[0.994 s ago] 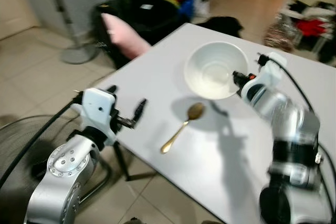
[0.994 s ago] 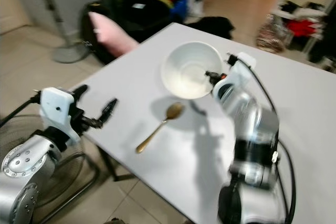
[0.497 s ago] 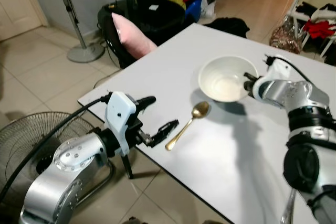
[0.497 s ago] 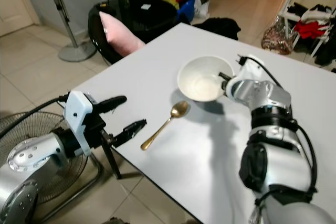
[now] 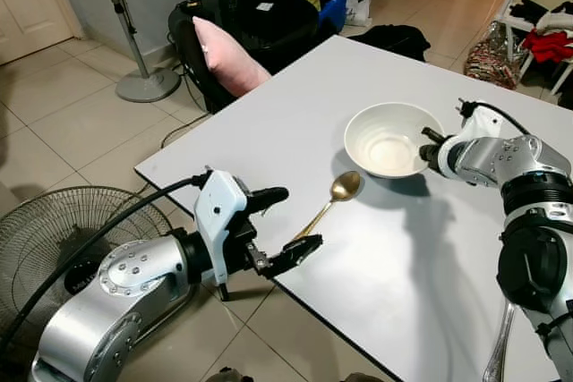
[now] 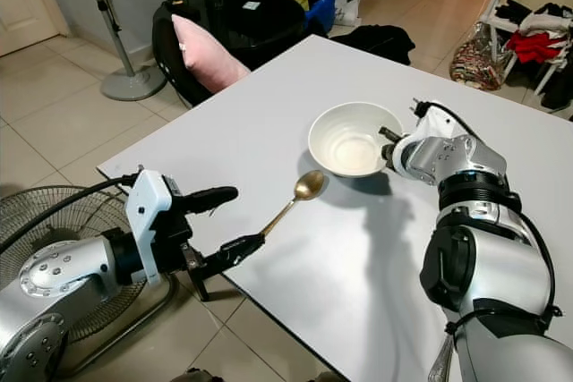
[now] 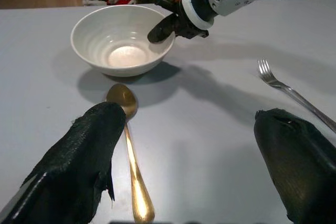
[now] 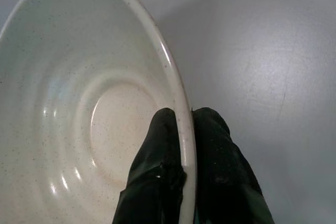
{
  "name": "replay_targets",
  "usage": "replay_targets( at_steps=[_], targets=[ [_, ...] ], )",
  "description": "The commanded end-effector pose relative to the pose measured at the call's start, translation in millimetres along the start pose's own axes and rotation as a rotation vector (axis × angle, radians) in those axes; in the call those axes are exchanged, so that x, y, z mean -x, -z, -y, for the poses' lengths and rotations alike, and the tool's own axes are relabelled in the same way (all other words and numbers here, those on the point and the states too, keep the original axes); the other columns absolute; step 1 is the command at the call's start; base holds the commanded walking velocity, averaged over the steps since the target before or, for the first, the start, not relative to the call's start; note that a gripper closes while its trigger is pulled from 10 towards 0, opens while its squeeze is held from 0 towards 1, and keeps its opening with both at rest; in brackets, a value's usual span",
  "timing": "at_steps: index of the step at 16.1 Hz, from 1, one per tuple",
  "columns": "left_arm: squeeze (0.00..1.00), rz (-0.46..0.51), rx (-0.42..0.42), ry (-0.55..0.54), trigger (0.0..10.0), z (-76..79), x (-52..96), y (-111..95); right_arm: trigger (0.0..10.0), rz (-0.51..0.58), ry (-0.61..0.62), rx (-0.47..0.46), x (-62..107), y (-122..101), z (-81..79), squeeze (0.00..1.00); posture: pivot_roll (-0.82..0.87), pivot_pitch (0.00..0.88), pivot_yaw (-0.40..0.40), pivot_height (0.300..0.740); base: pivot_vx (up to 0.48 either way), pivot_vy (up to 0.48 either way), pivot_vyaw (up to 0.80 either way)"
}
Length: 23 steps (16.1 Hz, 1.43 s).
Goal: Setting the table
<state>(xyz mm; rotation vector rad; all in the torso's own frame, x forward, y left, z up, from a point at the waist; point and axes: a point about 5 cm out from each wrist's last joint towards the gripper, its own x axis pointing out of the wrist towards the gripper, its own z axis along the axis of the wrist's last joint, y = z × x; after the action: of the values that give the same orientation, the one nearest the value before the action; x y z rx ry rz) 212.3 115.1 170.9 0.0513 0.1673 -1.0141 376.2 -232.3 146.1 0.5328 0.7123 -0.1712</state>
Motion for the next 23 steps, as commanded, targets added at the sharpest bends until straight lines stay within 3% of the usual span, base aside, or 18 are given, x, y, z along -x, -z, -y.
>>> replay_targets(
  at_steps=[1, 5, 7, 13, 15, 17, 21, 22, 23],
  targets=[
    [0.0, -0.002, -0.01, 0.025, 10.0, 3.5, 0.1, -2.8, 10.0, -0.004, -0.012, -0.009, 3.2, -5.7, -0.7, 0.0, -0.09, 0.0, 0.025, 0.74, 0.0, 0.0, 0.0],
    [0.0, -0.009, -0.006, 0.043, 10.0, 4.8, -0.6, -2.5, 10.0, 0.013, 0.028, 0.017, 3.6, -7.8, 8.0, 0.02, -0.1, 0.0, 0.029, 0.74, 0.0, 0.0, 0.0],
    [0.0, -0.017, -0.005, 0.055, 10.0, 5.5, -1.8, -2.0, 10.0, 0.017, 0.036, 0.049, 6.1, -11.9, 10.4, 0.15, -0.1, 0.0, 0.027, 0.74, 0.0, 0.0, 0.0],
    [0.0, -0.014, -0.001, 0.046, 10.0, 5.4, -4.2, -1.0, 10.0, -0.071, 0.033, 0.167, 15.2, -8.5, 23.8, 0.14, -0.11, 0.0, 0.013, 0.74, 0.0, 0.0, 0.0],
    [0.0, -0.009, -0.001, 0.047, 10.0, 5.6, -6.0, -1.0, 10.0, -0.043, 0.06, 0.204, 15.9, -9.1, 29.5, 0.13, -0.12, 0.0, 0.015, 0.74, 0.0, 0.0, 0.0],
    [0.0, -0.007, -0.007, 0.052, 10.0, 4.8, -7.8, -1.7, 10.0, 0.007, 0.076, 0.213, 13.4, -10.4, 29.4, 0.12, -0.12, 0.0, 0.02, 0.74, 0.0, 0.0, 0.0],
    [0.0, -0.009, -0.015, 0.056, 10.0, 1.9, -7.9, -3.6, 10.0, 0.0, 0.058, 0.244, 12.2, -5.2, 22.9, 0.15, -0.11, 0.0, 0.024, 0.74, 0.0, 0.0, 0.0],
    [0.0, -0.009, -0.015, 0.057, 10.0, 1.9, -8.0, -3.7, 10.0, 0.0, 0.053, 0.227, 12.0, -4.2, 22.8, 0.33, -0.11, 0.0, 0.025, 0.74, 0.0, 0.0, 0.0],
    [0.0, -0.008, -0.014, 0.059, 10.0, 2.3, -8.2, -3.8, 10.0, -0.009, 0.043, 0.2, 11.5, -2.6, 22.4, 0.59, -0.11, 0.0, 0.025, 0.74, 0.0, 0.0, 0.0]
  ],
)
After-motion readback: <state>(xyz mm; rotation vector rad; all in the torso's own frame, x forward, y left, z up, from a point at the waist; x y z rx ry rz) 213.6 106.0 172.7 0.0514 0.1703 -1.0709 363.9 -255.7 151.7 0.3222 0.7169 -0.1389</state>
